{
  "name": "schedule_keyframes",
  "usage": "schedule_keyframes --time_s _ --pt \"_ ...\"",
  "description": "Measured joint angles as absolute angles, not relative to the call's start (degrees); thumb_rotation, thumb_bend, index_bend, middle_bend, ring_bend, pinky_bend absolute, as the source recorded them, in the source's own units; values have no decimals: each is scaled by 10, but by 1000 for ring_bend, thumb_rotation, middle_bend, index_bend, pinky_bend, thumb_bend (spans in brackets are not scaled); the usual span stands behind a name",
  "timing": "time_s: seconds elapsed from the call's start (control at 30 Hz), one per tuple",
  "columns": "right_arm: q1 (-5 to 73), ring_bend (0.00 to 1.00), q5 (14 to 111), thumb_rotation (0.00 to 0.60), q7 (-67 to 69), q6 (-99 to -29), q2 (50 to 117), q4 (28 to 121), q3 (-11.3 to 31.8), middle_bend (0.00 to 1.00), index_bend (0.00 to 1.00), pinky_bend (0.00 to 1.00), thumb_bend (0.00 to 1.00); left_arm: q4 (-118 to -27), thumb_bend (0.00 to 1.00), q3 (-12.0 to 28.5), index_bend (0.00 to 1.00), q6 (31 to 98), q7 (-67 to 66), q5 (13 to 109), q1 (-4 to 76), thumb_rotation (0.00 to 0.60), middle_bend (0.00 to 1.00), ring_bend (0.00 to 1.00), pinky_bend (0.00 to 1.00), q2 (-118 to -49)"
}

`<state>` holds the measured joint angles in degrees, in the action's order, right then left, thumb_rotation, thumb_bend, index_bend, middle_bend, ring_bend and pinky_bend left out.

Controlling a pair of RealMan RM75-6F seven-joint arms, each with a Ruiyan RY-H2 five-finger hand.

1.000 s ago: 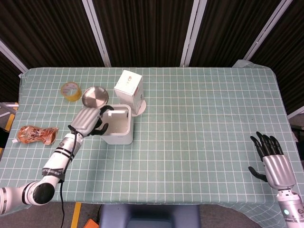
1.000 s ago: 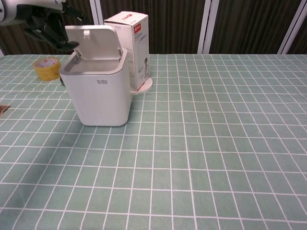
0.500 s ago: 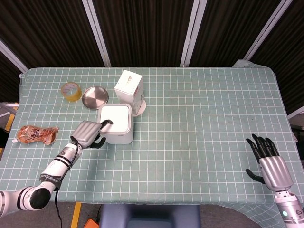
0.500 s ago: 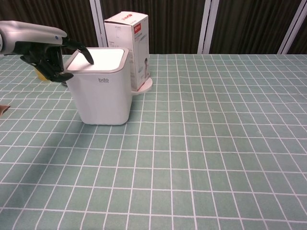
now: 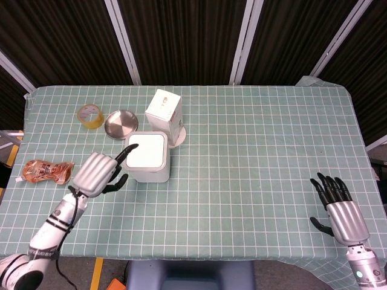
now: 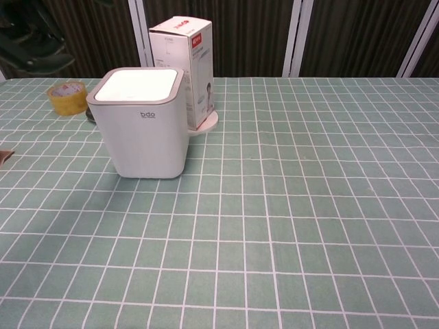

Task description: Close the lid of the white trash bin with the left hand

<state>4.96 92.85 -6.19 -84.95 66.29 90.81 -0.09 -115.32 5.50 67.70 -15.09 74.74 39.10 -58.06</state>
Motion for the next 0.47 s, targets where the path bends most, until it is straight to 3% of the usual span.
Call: schedule_keyframes --time_s 0.03,0.1,0.3,0.47 --pt "50 0 932 600 -64 -849 666 906 -2 0 0 0 284 -1148 449 43 65 696 -141 786 374 600 94 49 143 -577" --pt "51 0 936 600 -67 -849 670 902 -3 0 0 0 284 -1126 436 14 71 752 -121 871 327 600 2 0 12 -576" --pt "53 0 948 600 -55 -848 679 897 -10 0 0 0 284 -969 413 -52 34 933 -36 984 180 600 0 0 0 -629" --pt "55 0 950 600 -62 -835 678 901 -19 0 0 0 284 -882 412 -75 19 959 0 958 109 600 0 0 0 -657"
